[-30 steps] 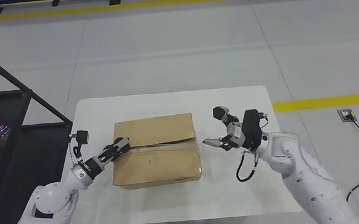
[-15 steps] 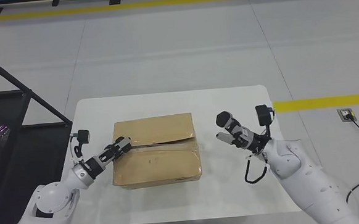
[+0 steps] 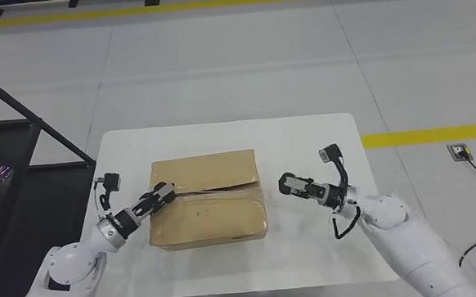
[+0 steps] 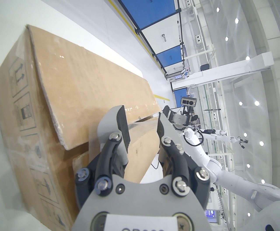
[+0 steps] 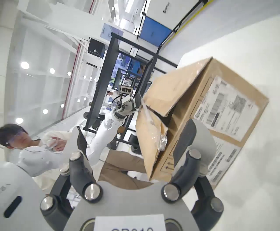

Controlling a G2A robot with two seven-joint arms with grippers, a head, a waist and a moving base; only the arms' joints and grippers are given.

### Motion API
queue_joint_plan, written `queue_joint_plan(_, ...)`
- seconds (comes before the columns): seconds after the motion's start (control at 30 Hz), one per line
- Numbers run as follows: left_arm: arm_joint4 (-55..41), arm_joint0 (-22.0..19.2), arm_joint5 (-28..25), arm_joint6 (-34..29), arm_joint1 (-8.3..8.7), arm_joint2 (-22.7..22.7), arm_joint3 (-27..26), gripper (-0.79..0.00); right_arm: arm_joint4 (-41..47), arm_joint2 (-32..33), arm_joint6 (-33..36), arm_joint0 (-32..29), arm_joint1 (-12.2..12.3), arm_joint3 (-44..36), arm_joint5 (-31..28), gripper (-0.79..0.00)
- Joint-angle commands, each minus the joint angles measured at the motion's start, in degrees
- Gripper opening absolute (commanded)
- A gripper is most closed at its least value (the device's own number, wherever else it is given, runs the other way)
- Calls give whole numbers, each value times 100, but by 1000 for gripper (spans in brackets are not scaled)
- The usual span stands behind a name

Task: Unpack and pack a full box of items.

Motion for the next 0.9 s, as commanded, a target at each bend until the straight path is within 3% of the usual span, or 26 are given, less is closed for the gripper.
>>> queue_joint_plan(0.0, 10, -1, 4, 8, -2, 4, 2, -440, 194, 10, 403, 52, -1, 109, 180, 0)
queue_joint_plan(0.1, 7, -8, -3, -14, -3, 10, 1, -440, 307, -34, 805, 138, -23, 204, 296, 0)
queue_joint_plan(0.27, -1, -16, 0, -5, -8, 17, 15, -440, 334, -166, 836, 292, -122, 413, 418, 0)
queue_joint_plan(0.33, 1, -19, -2, -4, -10, 19, 22, -440, 301, -233, 867, 384, -166, 542, 470, -151)
queue_joint_plan(0.4, 2, -24, -10, -8, -10, 17, 37, -440, 279, -320, 882, 459, -218, 659, 547, -200)
queue_joint_plan(0.5, -8, -32, -8, -6, -13, 16, 54, -443, 220, -464, 833, 562, -307, 796, 677, -406)
queue_joint_plan(0.63, -9, -47, -13, -14, -15, 17, 73, -446, 229, -561, 870, 666, -397, 948, 671, -449)
queue_joint_plan(0.67, -9, -51, -14, -15, -16, 18, 76, -446, 208, -586, 900, 693, -415, 984, 681, -523)
queue_joint_plan(0.7, -3, -56, -20, -22, -16, 20, 78, -446, 184, -607, 927, 720, -432, 1016, 696, -690)
queue_joint_plan(0.73, -3, -60, -22, -24, -16, 20, 86, -446, 179, -620, 938, 738, -449, 1043, 697, -785)
queue_joint_plan(0.87, -11, -79, -19, -26, -19, 24, 106, -446, 89, -637, 956, 784, -488, 1095, 691, -785)
